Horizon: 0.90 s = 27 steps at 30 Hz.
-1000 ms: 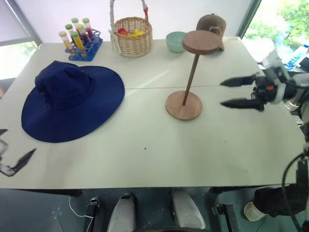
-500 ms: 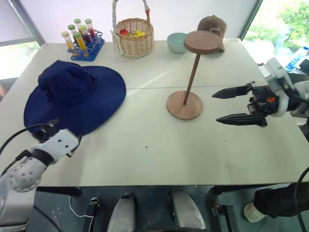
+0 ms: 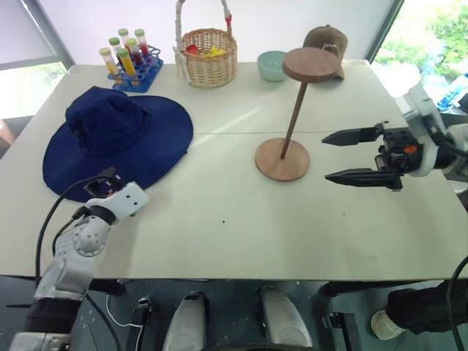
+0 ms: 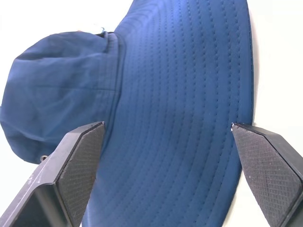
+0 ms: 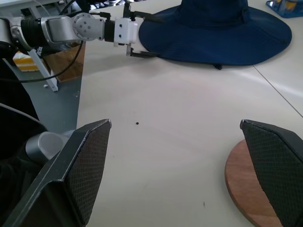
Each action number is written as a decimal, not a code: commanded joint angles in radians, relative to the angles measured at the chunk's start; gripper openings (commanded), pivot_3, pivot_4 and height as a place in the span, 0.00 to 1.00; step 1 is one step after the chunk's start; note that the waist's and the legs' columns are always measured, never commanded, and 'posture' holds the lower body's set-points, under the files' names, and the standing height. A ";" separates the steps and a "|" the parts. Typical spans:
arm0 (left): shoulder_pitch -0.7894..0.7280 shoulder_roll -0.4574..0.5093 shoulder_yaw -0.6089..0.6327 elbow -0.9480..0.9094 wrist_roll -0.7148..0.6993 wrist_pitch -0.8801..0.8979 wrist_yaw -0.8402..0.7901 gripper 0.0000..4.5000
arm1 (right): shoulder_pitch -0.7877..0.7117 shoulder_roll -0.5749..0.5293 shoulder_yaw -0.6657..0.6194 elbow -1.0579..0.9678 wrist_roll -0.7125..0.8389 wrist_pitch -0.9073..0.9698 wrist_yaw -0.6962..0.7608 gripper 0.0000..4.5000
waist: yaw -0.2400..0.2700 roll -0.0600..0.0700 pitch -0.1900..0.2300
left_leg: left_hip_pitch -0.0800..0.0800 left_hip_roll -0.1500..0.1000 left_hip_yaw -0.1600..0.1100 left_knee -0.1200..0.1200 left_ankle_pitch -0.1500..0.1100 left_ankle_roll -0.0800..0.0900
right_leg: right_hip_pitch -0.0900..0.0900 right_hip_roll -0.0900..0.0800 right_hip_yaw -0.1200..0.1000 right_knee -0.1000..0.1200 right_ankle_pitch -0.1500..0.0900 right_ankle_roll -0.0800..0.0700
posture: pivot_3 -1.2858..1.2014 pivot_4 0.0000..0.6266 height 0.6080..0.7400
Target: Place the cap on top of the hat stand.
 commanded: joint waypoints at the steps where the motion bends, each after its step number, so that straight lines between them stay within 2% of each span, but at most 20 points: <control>1: -0.004 -0.019 -0.053 0.020 0.031 -0.009 0.017 0.99 | -0.007 -0.012 -0.031 -0.025 0.020 -0.012 -0.009 1.00 | 0.005 0.001 -0.001 | 0.000 0.000 0.000 0.000 0.000 0.000 | 0.001 0.000 0.000 0.000 0.000 0.000 | 0.52 0.24 1.00; 11: -0.011 -0.034 -0.046 0.002 -0.032 -0.102 0.012 0.99 | -0.007 -0.008 -0.020 -0.012 0.013 -0.031 -0.008 1.00 | 0.021 0.001 -0.001 | -0.001 0.000 0.000 0.003 0.000 0.000 | 0.003 -0.001 0.000 -0.001 0.000 0.000 | 0.52 0.24 1.00; 18: -0.002 -0.009 -0.044 -0.038 -0.067 -0.171 -0.038 0.99 | -0.006 -0.008 -0.015 -0.001 0.010 -0.047 -0.004 1.00 | 0.026 0.001 0.000 | -0.002 0.000 0.000 0.003 0.000 0.000 | 0.002 -0.001 0.000 -0.003 0.000 0.000 | 0.52 0.24 1.00; 27: -0.183 0.001 -0.108 0.229 0.102 -0.068 0.087 0.99 | 0.012 -0.006 -0.025 -0.016 0.023 -0.046 -0.015 1.00 | 0.023 0.000 0.000 | -0.001 0.000 0.000 0.003 0.000 0.000 | 0.003 0.000 -0.001 -0.003 0.001 0.002 | 0.52 0.24 1.00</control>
